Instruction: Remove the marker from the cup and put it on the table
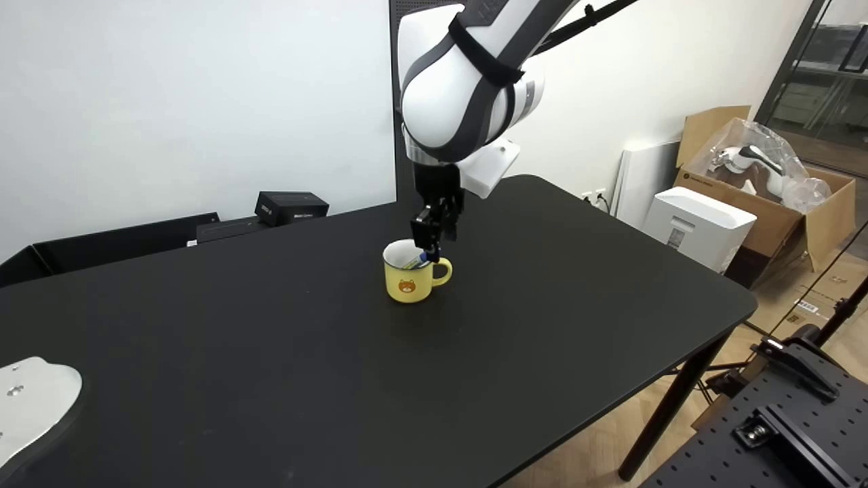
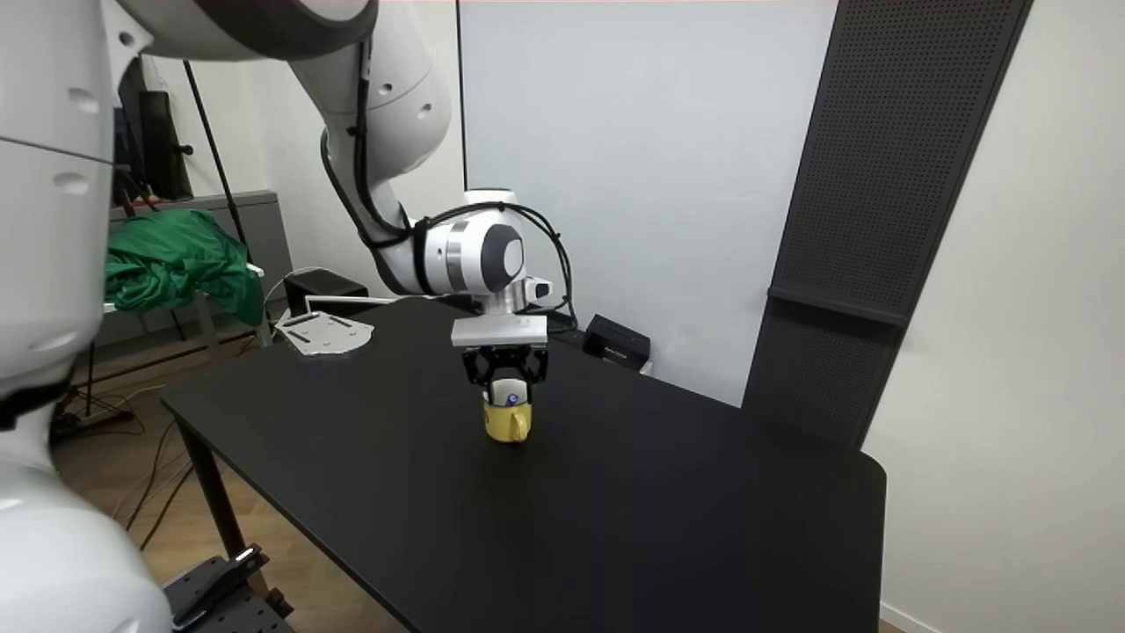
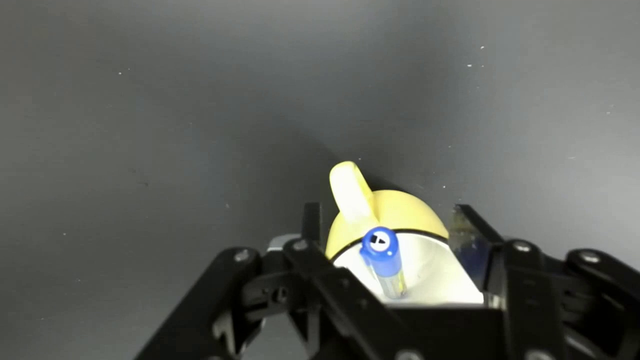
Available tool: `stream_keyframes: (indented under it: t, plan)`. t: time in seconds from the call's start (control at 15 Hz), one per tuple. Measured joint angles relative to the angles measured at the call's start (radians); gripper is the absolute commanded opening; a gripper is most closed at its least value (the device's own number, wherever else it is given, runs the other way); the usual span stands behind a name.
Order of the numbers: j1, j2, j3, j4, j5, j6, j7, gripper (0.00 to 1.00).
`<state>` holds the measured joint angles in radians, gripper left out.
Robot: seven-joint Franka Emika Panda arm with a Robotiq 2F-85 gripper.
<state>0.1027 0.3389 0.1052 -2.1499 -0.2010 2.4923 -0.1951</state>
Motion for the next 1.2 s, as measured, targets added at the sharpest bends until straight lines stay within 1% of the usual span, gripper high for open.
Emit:
stream_keyframes:
  t: [0.07, 0.33, 0.4, 0.47, 1.0, 1.2]
  plan:
    - [0.0, 0.004, 0.0, 0.001, 0.0, 0.003, 0.0, 0.31]
    - [0.0, 0.014, 0.0, 0.008, 0.0, 0.009, -0.001, 0.05]
    - [0.0, 0.016, 0.0, 0.009, 0.0, 0.01, -0.001, 0.01]
    - [0.0, 0.017, 0.0, 0.011, 0.0, 0.011, -0.001, 0.05]
    - [0.002, 0.014, 0.0, 0.013, -0.001, 0.013, -0.008, 0.05]
    - [0.008, -0.018, 0.0, 0.012, -0.016, 0.011, -0.007, 0.05]
